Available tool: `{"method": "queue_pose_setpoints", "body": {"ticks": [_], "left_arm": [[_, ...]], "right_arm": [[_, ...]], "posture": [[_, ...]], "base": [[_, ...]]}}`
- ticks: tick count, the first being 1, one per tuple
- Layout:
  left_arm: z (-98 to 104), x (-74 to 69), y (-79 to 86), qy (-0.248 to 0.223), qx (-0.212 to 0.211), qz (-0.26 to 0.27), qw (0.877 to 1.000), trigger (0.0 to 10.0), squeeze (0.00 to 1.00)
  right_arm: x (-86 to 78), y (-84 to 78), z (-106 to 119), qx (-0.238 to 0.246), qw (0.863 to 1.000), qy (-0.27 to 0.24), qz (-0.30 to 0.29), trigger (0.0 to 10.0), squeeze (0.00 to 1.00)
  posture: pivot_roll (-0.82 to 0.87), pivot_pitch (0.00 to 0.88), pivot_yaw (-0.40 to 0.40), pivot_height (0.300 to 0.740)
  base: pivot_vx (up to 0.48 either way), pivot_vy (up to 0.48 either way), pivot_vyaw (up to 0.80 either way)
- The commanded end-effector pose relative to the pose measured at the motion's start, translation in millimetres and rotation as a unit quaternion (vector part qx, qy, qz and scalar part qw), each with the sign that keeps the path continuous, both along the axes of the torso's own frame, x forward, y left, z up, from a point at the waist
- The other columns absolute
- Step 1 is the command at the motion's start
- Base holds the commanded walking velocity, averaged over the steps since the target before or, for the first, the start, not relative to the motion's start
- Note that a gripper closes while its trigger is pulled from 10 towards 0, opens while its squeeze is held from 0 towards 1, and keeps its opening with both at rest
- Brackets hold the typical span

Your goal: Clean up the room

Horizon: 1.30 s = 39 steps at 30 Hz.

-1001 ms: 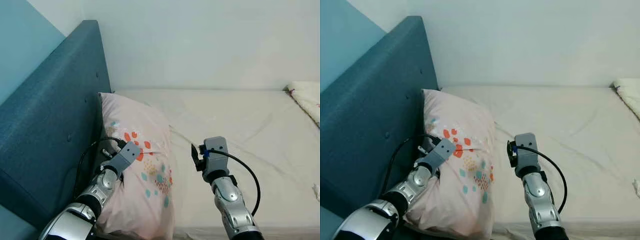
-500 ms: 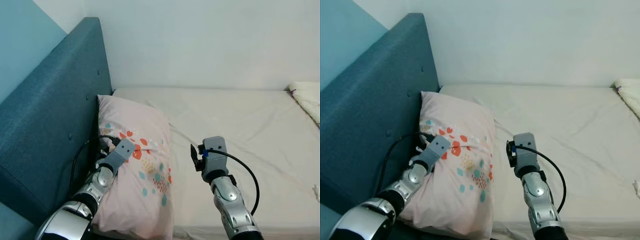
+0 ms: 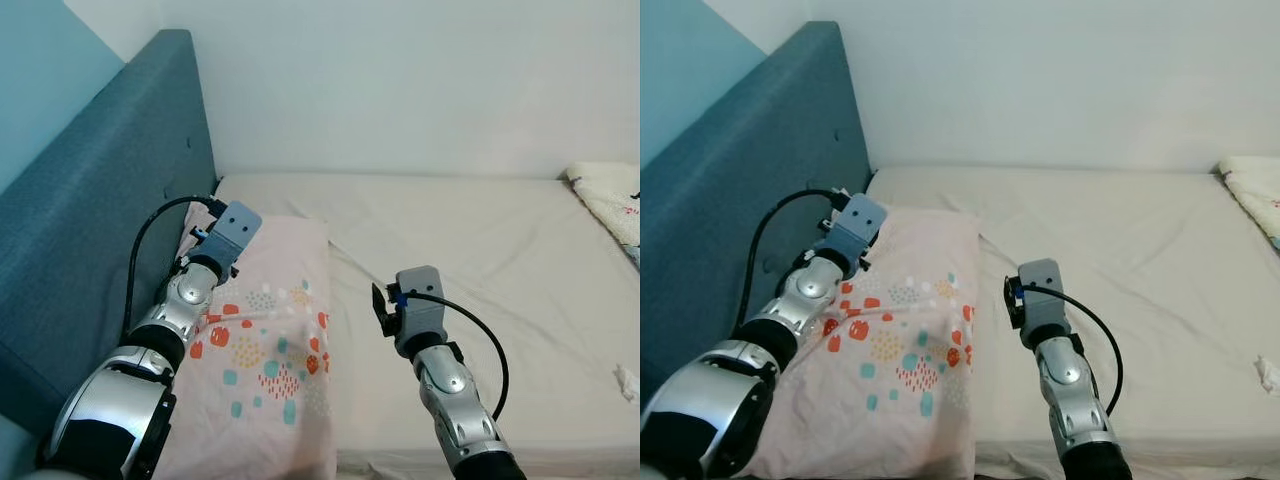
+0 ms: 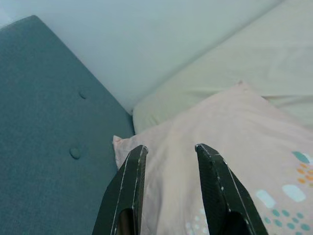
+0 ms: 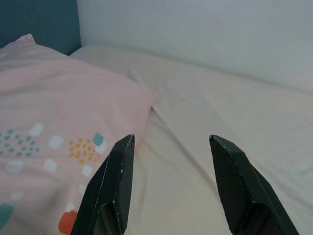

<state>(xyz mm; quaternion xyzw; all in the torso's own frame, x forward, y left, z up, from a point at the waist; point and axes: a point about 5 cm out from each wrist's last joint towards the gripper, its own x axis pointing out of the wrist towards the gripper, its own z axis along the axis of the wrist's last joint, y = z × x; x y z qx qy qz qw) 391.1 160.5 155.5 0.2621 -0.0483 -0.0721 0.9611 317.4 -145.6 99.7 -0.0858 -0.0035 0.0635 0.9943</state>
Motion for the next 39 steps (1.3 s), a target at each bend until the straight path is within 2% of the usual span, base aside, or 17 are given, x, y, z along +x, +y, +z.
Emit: {"method": "queue_pose_setpoints", "body": {"ticks": [1,3,4,5,6,8,9,11,13,16,19,23,25,32,39], "left_arm": [[0,-1.6,6.0,0.004,-0.025,-0.012,1.0,10.0,0.0],[-2,-4.2,4.3,0.014,-0.071,-0.041,0.996,10.0,0.0],[-2,-4.2,4.3,0.014,-0.071,-0.041,0.996,10.0,0.0],[-12,-12.2,1.1,0.03,-0.15,-0.069,0.986,10.0,0.0],[-12,-12.2,1.1,0.03,-0.15,-0.069,0.986,10.0,0.0],[-24,-21.8,2.0,0.028,-0.237,-0.043,0.97,10.0,0.0],[-37,-31.5,4.8,0.032,-0.261,-0.001,0.965,10.0,0.0],[-44,-41.0,7.8,0.02,-0.27,0.025,0.962,10.0,0.0],[-51,-48.4,11.5,0.028,-0.286,0.053,0.956,10.0,0.0],[-55,-55.6,12.1,0.034,-0.284,0.051,0.957,10.0,0.0],[-57,-63.2,9.1,0.038,-0.268,0.022,0.962,10.0,0.0],[-58,-66.6,5.2,0.039,-0.264,0.01,0.964,10.0,0.0],[-59,-72.3,-4.5,0.059,-0.266,-0.005,0.962,10.0,0.0],[-62,-74.9,-14.9,0.087,-0.257,0.001,0.962,10.0,0.0],[-63,-76.4,-19.1,0.1,-0.238,-0.003,0.966,10.0,0.0]], "right_arm": [[-0.8,-0.5,-5,0.004,1.0,0.007,-0.002,10.0,0.0],[-1.7,1.1,-8,0.007,1.0,0.012,0.0,10.0,0.0],[-1.7,1.1,-8,0.007,1.0,0.012,0.0,10.0,0.0],[-4.7,3.7,-13,0.015,1.0,0.021,0.001,10.0,0.0],[-4.7,3.7,-13,0.015,1.0,0.021,0.001,10.0,0.0],[-7.0,4.6,-17,0.028,0.999,0.027,-0.004,10.0,0.0],[-9.0,4.8,-20,0.034,0.999,0.029,-0.007,10.0,0.0],[-10.7,5.1,-20,0.037,0.999,0.028,-0.008,10.0,0.0],[-12.3,4.4,-20,0.039,0.999,0.025,-0.008,10.0,0.0],[-13.7,4.3,-20,0.039,0.999,0.023,-0.005,10.0,0.0],[-14.3,4.9,-20,0.041,0.999,0.021,-0.001,10.0,0.0],[-13.6,5.3,-19,0.046,0.999,0.018,-0.001,10.0,0.0],[-12.7,3.9,-19,0.058,0.998,0.021,-0.011,10.0,0.0],[-12.2,2.1,-20,0.07,0.997,0.029,-0.017,10.0,0.0],[-12.2,-3.1,-23,0.073,0.996,0.04,-0.024,10.0,0.0]], "posture": [[-0.03,0.039,-0.046,0.74],[-0.02,0.021,-0.039,0.74],[-0.02,0.021,-0.039,0.74],[-0.01,0.014,-0.036,0.74],[-0.01,0.014,-0.036,0.74],[-0.01,0.0,-0.03,0.74],[-0.01,0.0,-0.026,0.74],[-0.01,0.0,-0.027,0.74],[0.0,0.0,-0.034,0.74],[0.01,0.0,-0.047,0.74],[0.02,0.0,-0.058,0.74],[0.02,0.0,-0.059,0.74],[0.02,0.0,-0.057,0.74],[0.01,0.0,-0.045,0.74],[0.01,0.0,-0.038,0.74]], "base": [[0.0,0.0,0.0],[0.0,0.0,0.0],[0.0,0.0,0.0],[0.0,0.0,0.0],[0.0,0.0,0.0],[0.0,0.0,0.0],[0.0,0.0,0.0],[0.0,0.0,0.0],[0.0,0.0,0.0],[0.0,0.0,0.0],[0.0,0.0,0.0],[0.0,0.0,0.0],[0.0,0.0,0.0],[0.0,0.0,-0.72],[0.0,0.0,0.0]]}}
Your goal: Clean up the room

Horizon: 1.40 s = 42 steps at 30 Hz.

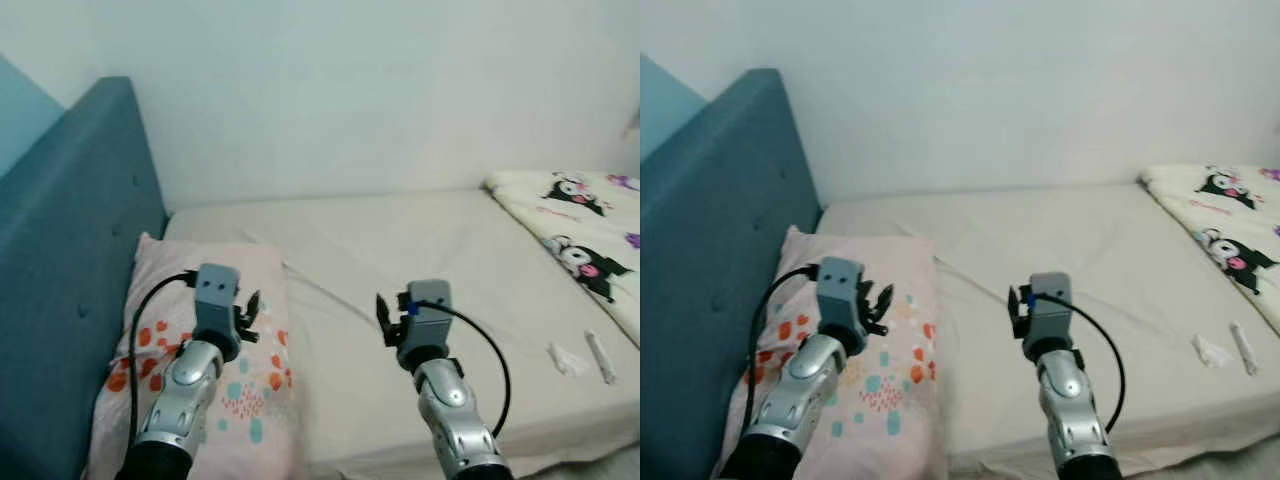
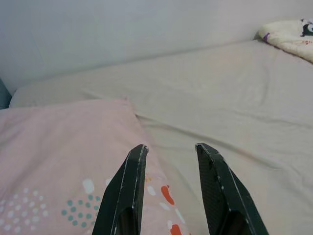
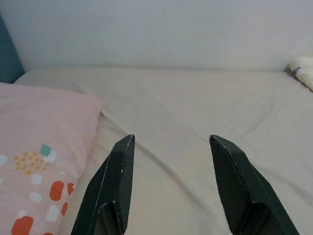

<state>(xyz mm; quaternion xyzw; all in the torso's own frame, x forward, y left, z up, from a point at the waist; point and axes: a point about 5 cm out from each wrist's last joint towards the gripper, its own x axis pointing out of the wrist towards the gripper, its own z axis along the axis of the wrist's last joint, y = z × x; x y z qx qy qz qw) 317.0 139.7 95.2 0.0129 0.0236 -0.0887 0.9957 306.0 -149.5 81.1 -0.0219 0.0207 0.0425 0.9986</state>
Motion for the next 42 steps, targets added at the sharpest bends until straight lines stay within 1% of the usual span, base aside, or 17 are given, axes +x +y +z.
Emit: {"method": "queue_pose_setpoints", "body": {"ticks": [1,4,10,19,23,36,42], "left_arm": [[-1.8,-2.8,1.2,0.008,0.005,0.0,1.0,10.0,0.0],[0.7,-3.6,0.8,0.014,0.0,0.003,1.0,10.0,0.0],[3.2,-4.9,-1.5,0.012,-0.005,0.001,1.0,10.0,0.0],[5.9,-7.8,-2.0,0.019,-0.023,0.008,1.0,10.0,0.0],[4.1,-9.3,1.0,0.023,-0.019,0.02,0.999,10.0,0.0],[4.8,-9.5,3.8,0.032,-0.025,0.032,0.999,10.0,0.0],[4.1,-9.5,1.6,0.035,-0.02,0.03,0.999,10.0,0.0]], "right_arm": [[-1.1,0.2,-4.4,0.012,1.0,0.014,-0.002,10.0,0.0],[-2.1,0.0,-5.2,0.013,1.0,0.015,-0.002,10.0,0.0],[-3.1,0.0,-5.9,0.014,1.0,0.017,0.0,10.0,0.0],[-3.6,1.5,-6.0,0.013,1.0,0.018,0.003,10.0,0.0],[-2.5,2.0,-5.0,0.007,1.0,0.015,0.005,10.0,0.0],[-0.2,-0.5,-3.8,0.007,1.0,0.016,0.003,10.0,0.0],[-0.5,-1.7,-3.9,0.008,1.0,0.017,0.001,10.0,0.0]], "posture": [[0.01,0.0,-0.038,0.74],[0.0,0.0,-0.037,0.74],[0.0,0.0,-0.039,0.74],[0.01,0.0,-0.039,0.74],[0.01,0.0,-0.041,0.74],[0.0,0.0,-0.044,0.74],[0.01,0.0,-0.043,0.74]], "base": [[0.0,0.0,0.0],[0.0,0.0,0.0],[0.0,0.0,0.0],[0.0,0.0,0.0],[0.0,0.0,0.0],[0.0,-0.424,0.0],[0.0,-0.48,0.0]]}}
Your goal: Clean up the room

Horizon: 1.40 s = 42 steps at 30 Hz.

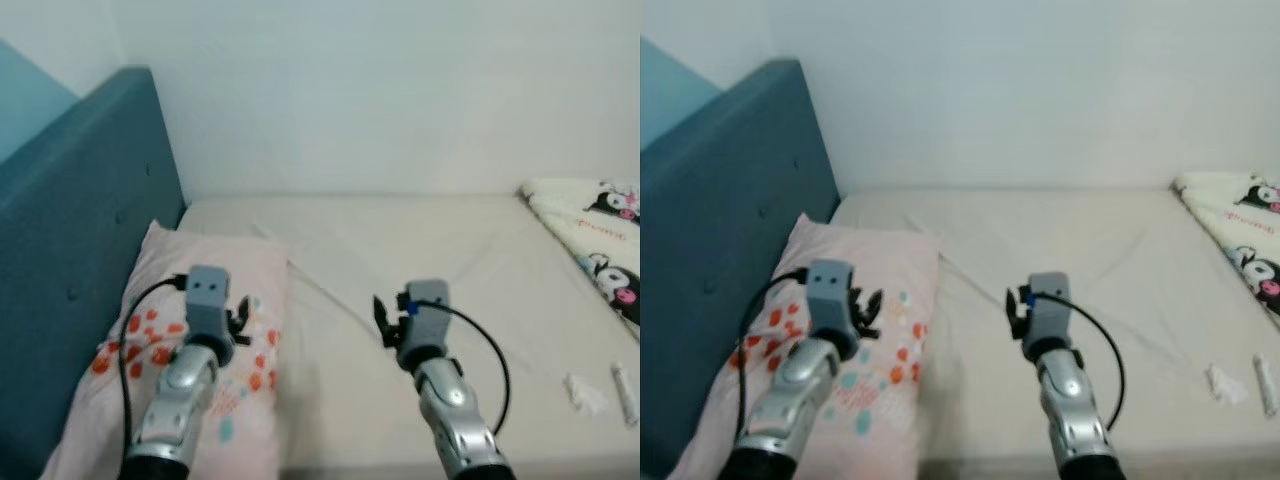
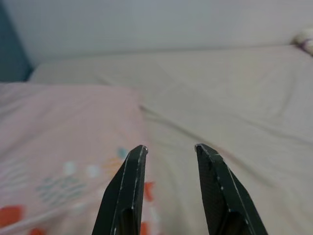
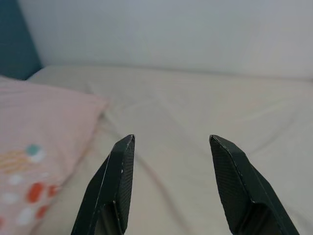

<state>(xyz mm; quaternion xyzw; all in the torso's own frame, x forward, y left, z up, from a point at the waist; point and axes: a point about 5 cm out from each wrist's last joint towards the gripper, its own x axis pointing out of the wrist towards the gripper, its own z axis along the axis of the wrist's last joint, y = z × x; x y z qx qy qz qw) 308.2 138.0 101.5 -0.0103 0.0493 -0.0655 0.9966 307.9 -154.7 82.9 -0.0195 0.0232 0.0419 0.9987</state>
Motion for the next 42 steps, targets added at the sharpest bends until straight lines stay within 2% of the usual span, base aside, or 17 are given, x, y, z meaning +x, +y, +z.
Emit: {"method": "queue_pose_setpoints", "body": {"ticks": [1,12,20,38,42], "left_arm": [[-2,-1.1,3.4,0.009,0.001,0.006,1.0,10.0,0.0],[-2,-2.2,3.6,0.013,0.004,0.006,1.0,10.0,0.0],[-3,-2.2,3.2,0.017,0.008,0.001,1.0,10.0,0.0],[-3,-1.0,2.2,0.033,0.013,-0.004,0.999,10.0,0.0],[-3,-1.1,-1.2,0.043,0.008,-0.026,0.999,10.0,0.0]], "right_arm": [[-2.7,2.9,-7,0.003,1.0,0.018,0.001,10.0,0.0],[-3.0,2.3,-8,0.008,1.0,0.023,-0.002,10.0,0.0],[-1.3,-9.3,-7,0.011,0.999,0.017,-0.028,10.0,0.0],[0.2,-12.3,-6,0.011,0.999,0.014,-0.036,10.0,0.0],[-0.3,-11.8,-6,0.012,0.999,0.013,-0.034,10.0,0.0]], "posture": [[0.01,0.0,-0.042,0.74],[0.01,0.0,-0.029,0.74],[0.01,0.005,-0.017,0.74],[0.01,0.016,-0.004,0.74],[0.02,0.017,-0.003,0.74]], "base": [[0.0,-0.48,0.0],[0.0,-0.48,0.0],[0.0,-0.48,0.0],[0.0,-0.48,0.0],[0.0,0.12,0.0]]}}
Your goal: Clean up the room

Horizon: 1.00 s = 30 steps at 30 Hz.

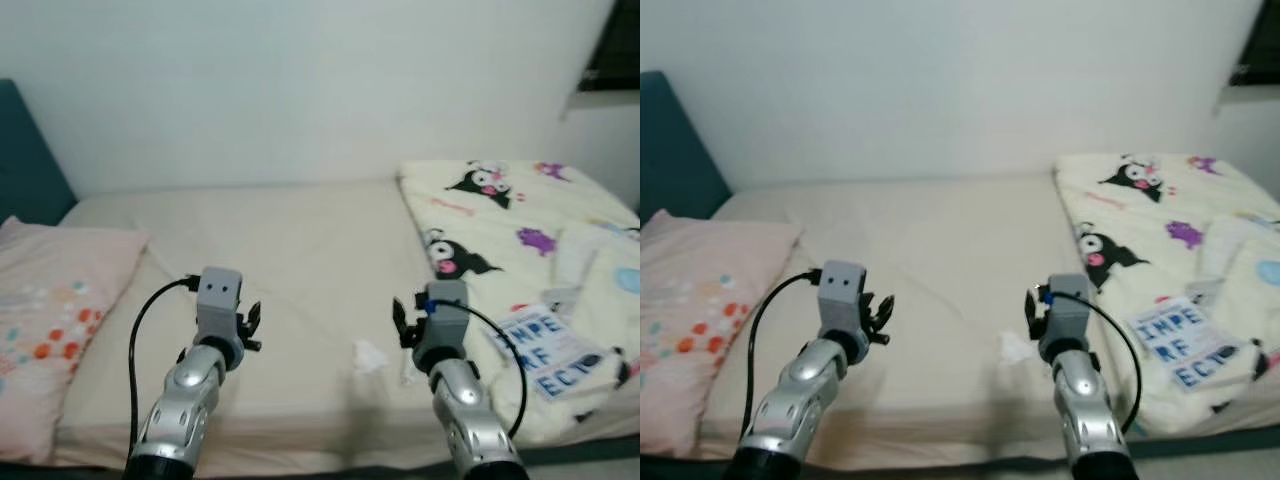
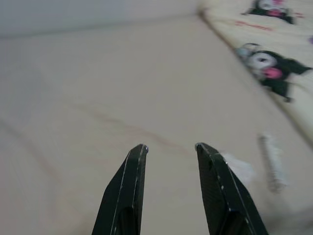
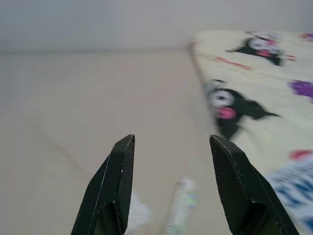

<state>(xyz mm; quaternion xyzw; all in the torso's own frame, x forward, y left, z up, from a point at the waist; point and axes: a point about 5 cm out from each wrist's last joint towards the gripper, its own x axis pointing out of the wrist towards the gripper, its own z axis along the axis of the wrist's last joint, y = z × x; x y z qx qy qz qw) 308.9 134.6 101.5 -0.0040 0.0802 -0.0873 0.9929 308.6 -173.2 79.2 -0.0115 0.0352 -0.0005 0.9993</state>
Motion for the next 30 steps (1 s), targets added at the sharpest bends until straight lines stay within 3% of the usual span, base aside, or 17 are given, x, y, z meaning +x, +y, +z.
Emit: {"method": "queue_pose_setpoints", "body": {"ticks": [1,13,22,30], "left_arm": [[-3.3,-2.0,1.4,0.013,0.002,-0.008,1.0,10.0,0.0],[-3.7,0.0,0.2,0.016,0.015,-0.01,1.0,10.0,0.0],[-1.0,-0.9,-4.3,-0.006,0.021,-0.014,1.0,10.0,0.0],[2.6,-4.4,-3.3,-0.026,0.001,-0.009,1.0,10.0,0.0]], "right_arm": [[-1.3,7.1,-2.2,0.006,1.0,0.001,0.009,10.0,0.0],[-3.8,8.3,-3.6,0.01,1.0,0.001,0.007,10.0,0.0],[-3.7,8.0,-3.6,0.01,1.0,0.002,0.01,10.0,0.0],[-3.7,10.4,-2.9,0.001,1.0,0.0,0.021,10.0,0.0]], "posture": [[0.02,0.017,-0.003,0.74],[0.01,0.018,0.009,0.74],[0.01,0.023,0.003,0.74],[0.01,0.022,-0.005,0.74]], "base": [[0.0,0.48,0.0],[0.0,0.464,0.0],[0.0,0.0,0.0],[0.0,0.0,0.0]]}}
